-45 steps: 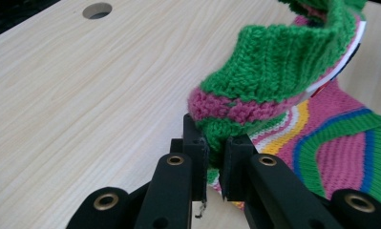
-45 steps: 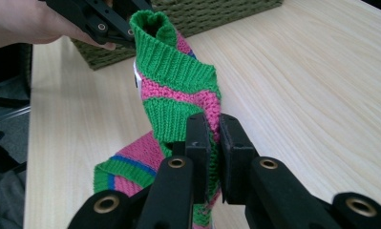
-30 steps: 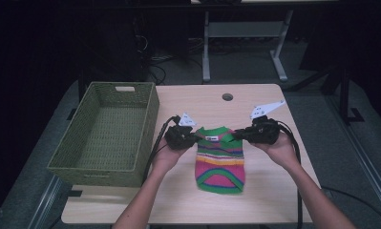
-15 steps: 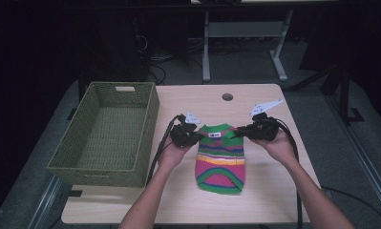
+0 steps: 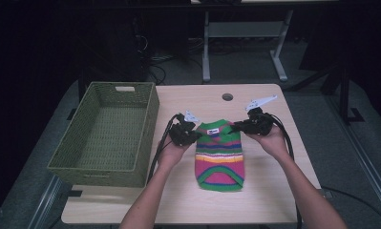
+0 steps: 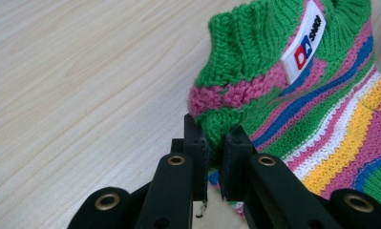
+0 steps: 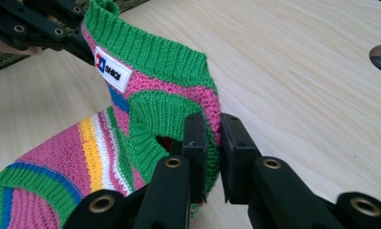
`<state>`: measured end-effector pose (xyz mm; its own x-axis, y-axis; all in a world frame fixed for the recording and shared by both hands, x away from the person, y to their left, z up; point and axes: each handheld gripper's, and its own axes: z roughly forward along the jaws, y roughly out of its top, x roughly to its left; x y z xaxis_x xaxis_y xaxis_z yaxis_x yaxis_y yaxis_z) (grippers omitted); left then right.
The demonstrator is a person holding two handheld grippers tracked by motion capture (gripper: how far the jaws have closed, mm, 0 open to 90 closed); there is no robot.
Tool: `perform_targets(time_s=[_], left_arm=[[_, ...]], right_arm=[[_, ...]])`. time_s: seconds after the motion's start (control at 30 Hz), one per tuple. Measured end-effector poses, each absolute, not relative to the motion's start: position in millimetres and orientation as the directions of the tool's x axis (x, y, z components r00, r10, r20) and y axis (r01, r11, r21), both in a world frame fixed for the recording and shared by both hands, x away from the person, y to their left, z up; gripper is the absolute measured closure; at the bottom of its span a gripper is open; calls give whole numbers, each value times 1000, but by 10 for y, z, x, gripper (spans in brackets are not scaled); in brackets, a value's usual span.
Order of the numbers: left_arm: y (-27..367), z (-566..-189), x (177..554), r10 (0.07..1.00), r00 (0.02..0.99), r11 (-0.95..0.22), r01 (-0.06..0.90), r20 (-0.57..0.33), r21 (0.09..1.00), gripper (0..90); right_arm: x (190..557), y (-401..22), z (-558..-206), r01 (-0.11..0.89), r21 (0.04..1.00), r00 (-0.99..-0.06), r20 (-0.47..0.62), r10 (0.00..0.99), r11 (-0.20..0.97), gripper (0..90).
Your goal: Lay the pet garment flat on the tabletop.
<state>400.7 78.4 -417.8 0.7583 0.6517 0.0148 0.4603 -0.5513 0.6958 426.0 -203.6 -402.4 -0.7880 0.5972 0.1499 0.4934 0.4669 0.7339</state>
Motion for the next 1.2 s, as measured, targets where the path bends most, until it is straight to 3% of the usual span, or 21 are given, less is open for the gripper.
perform_targets(time_s=[0.57, 0.6, 0.63, 0.67, 0.73, 0.8, 0.9, 1.07, 1.2], left_arm=[[712, -4236, 4144, 674, 739, -543, 489, 7, 682, 833], [709, -4244, 4152, 676, 736, -549, 490, 16, 677, 768], [706, -4254, 4164, 686, 727, -551, 492, 31, 674, 768], [720, -4268, 4189, 714, 700, -527, 523, 15, 670, 651], [735, -4270, 4197, 723, 691, -522, 532, 15, 667, 635], [759, -4261, 4189, 725, 688, -527, 530, 26, 664, 556], [765, -4262, 4161, 718, 696, -525, 526, 17, 669, 548], [703, -4337, 4070, 670, 742, -554, 524, -28, 647, 661], [629, -4427, 4025, 624, 780, -595, 515, -49, 617, 828]], right_arm=[[4373, -2027, -4131, 526, 720, -754, 148, 639, 453, 813], [4387, -2023, -4143, 529, 720, -749, 148, 646, 449, 790], [4387, -2023, -4143, 529, 720, -749, 148, 646, 449, 790], [4422, -2008, -4164, 542, 715, -722, 126, 681, 442, 643], [4443, -2009, -4170, 559, 707, -709, 137, 691, 433, 622], [4445, -2033, -4162, 563, 706, -703, 134, 699, 431, 566], [4417, -2059, -4155, 557, 699, -718, 135, 683, 448, 565], [4285, -2096, -4228, 565, 658, -752, 164, 638, 497, 686], [4215, -2029, -4383, 576, 600, -778, 191, 599, 556, 785]])
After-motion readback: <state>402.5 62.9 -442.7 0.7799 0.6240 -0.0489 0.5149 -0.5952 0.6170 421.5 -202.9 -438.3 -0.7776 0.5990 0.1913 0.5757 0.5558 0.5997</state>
